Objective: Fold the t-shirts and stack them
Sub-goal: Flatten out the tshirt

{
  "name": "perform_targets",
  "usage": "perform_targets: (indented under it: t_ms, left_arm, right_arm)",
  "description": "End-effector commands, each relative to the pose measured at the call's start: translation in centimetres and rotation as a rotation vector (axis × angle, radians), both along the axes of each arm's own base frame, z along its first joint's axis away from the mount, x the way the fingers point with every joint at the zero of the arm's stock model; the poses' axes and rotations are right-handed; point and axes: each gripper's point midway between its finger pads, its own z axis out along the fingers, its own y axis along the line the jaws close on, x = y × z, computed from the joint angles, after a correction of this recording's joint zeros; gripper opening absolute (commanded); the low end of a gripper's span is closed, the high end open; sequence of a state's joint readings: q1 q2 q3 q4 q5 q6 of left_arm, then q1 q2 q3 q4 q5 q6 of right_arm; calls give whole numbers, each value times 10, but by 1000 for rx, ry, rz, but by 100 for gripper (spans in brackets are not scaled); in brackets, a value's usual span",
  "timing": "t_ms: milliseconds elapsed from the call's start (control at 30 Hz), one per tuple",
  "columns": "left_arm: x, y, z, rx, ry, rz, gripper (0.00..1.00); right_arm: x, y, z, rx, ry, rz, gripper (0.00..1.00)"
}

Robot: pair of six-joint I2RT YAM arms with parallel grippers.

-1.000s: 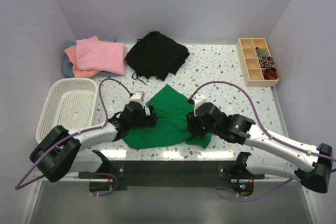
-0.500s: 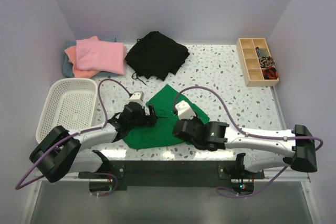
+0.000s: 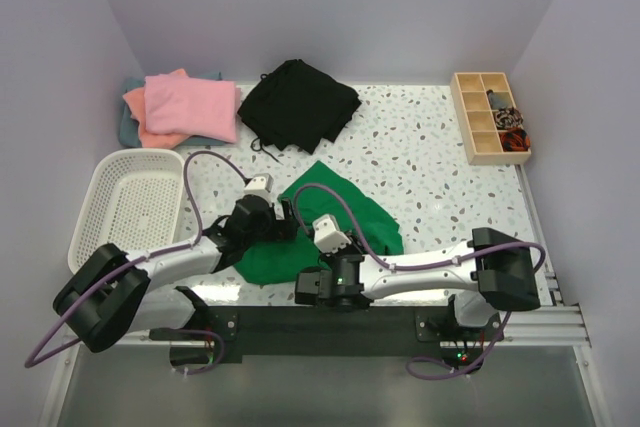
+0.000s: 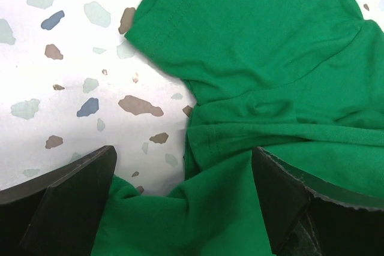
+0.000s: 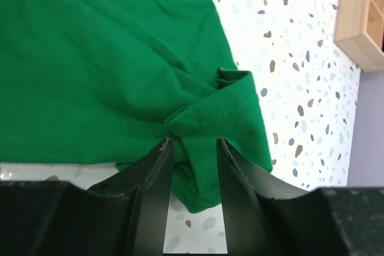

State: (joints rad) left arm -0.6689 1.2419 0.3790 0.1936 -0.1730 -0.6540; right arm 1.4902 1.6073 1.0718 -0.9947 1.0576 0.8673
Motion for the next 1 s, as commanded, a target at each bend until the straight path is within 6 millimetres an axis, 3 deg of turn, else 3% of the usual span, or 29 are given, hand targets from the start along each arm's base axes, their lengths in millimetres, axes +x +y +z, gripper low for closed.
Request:
perform_targets:
  t_ms: [0,267,500,533,633,700,967]
  left_arm:
    - [6,0,10,-17,-41,25,100]
    - [6,0,8,-12,-35,24,100]
    - [6,0,8,-9,-35,23,100]
    - [7,0,8,-8,-36,24,100]
    - [6,2,7,-4,-32,30,100]
    - [6,3,6,-2,-32,31,100]
    - [10,4,12,13,-46,35,100]
  right_arm:
    - [13,-7,15,73,-154,-93,38]
    - [14,-4,3,65,-161,-94,41]
    - [19,-17,-4,30,-166,-134,38]
    - [21,-19,-4,27,-166,-140,36]
    - [24,-25,-1,32,-179,-152,16]
    - [26,-28,8,46,-199,-153,0]
    - [31,-37,71,123,-267,-138,0]
